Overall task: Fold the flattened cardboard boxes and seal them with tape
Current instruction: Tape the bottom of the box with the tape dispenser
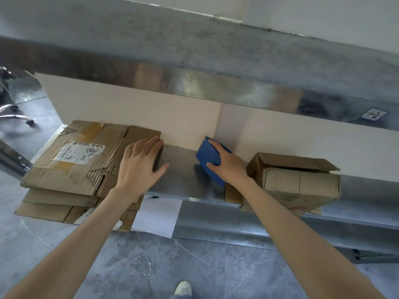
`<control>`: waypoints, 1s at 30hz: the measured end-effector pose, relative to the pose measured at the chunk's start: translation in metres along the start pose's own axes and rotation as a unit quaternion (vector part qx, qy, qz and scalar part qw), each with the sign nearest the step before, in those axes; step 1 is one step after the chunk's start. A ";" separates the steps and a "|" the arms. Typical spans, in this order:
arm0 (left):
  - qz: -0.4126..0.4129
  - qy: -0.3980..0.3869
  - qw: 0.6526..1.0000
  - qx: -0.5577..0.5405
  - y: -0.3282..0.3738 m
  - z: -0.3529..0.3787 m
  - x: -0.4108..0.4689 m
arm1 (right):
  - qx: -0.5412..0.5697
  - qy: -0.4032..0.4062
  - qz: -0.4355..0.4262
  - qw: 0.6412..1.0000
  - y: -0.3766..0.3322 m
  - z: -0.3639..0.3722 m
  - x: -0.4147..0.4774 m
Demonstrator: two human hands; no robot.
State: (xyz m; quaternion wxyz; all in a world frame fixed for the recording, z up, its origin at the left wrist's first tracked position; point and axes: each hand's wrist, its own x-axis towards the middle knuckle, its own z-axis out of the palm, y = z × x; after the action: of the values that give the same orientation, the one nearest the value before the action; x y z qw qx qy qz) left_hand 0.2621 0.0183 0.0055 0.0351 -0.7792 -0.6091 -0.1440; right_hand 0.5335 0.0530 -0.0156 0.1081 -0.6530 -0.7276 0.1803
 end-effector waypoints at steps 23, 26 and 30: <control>0.115 -0.017 0.972 -0.206 0.184 0.001 0.037 | -0.085 0.195 -0.032 0.977 0.106 -0.178 -0.130; 0.122 -0.049 0.954 -0.270 0.220 0.017 0.046 | -0.085 0.197 -0.007 0.977 0.157 -0.181 -0.146; 0.115 -0.085 0.935 -0.324 0.249 0.042 0.050 | -0.087 0.194 -0.009 0.977 0.205 -0.173 -0.158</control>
State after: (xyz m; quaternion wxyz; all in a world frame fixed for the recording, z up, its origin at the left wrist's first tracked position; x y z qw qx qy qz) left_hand 0.5194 0.0109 0.0083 -0.2548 -0.8225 -0.4359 -0.2619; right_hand 0.8077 -0.0651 0.0722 0.1912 -0.6756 -0.7119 -0.0149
